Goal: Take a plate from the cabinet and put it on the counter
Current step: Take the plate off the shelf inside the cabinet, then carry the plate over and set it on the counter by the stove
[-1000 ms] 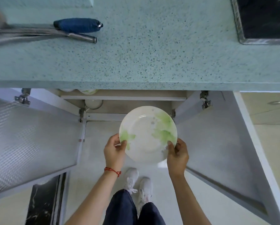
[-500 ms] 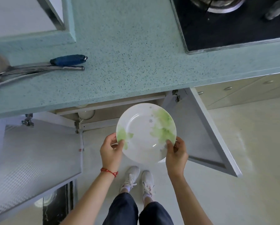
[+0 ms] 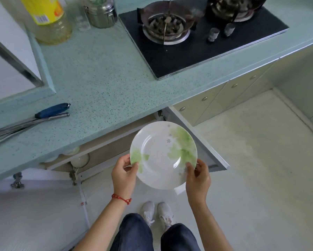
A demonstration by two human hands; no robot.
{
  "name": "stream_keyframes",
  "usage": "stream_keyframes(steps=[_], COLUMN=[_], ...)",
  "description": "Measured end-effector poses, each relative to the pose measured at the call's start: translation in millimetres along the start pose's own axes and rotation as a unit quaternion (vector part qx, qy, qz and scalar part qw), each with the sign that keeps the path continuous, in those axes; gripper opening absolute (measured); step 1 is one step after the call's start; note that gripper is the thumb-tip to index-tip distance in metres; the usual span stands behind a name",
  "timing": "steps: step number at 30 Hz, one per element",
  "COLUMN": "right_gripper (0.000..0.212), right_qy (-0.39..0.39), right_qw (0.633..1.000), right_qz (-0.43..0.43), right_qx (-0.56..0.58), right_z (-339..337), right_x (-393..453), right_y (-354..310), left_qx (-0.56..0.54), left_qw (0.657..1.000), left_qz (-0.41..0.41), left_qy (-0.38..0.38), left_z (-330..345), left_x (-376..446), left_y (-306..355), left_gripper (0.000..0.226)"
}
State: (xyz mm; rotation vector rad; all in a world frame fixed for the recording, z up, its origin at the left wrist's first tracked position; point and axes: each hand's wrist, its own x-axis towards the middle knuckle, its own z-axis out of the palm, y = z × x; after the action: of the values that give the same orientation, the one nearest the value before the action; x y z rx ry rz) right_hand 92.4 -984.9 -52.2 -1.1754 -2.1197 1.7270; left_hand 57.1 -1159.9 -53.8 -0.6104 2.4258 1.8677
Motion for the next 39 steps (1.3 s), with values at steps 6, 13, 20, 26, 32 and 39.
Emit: stream_keyframes(steps=[6, 13, 20, 26, 32, 39], right_gripper=[0.02, 0.024, 0.021, 0.021, 0.016, 0.016], right_qy=[0.076, 0.206, 0.314, 0.378, 0.422, 0.442], right_qw=[0.996, 0.977, 0.945, 0.916, 0.892, 0.879], right_qz=[-0.002, 0.008, 0.028, 0.05, 0.054, 0.052], right_qx=[0.035, 0.054, 0.088, 0.126, 0.156, 0.17], right_z=[-47, -107, -180, -253, -329, -395], right_x=[-9, -22, -33, -30, -16, 9], right_y=[-1, 10, 29, 49, 68, 80], left_qx=[0.002, 0.008, 0.034, 0.054, 0.061, 0.065], left_qw=[0.996, 0.975, 0.945, 0.919, 0.898, 0.888], left_qz=[0.025, 0.061, 0.094, 0.123, 0.14, 0.146], left_qy=[-0.083, -0.214, -0.312, -0.37, -0.412, -0.431], left_z=[32, 83, 149, 222, 291, 355], left_x=[-14, -43, -91, -147, -205, -247], left_y=[25, 50, 67, 77, 88, 103], left_gripper=[0.027, 0.028, 0.025, 0.024, 0.023, 0.016])
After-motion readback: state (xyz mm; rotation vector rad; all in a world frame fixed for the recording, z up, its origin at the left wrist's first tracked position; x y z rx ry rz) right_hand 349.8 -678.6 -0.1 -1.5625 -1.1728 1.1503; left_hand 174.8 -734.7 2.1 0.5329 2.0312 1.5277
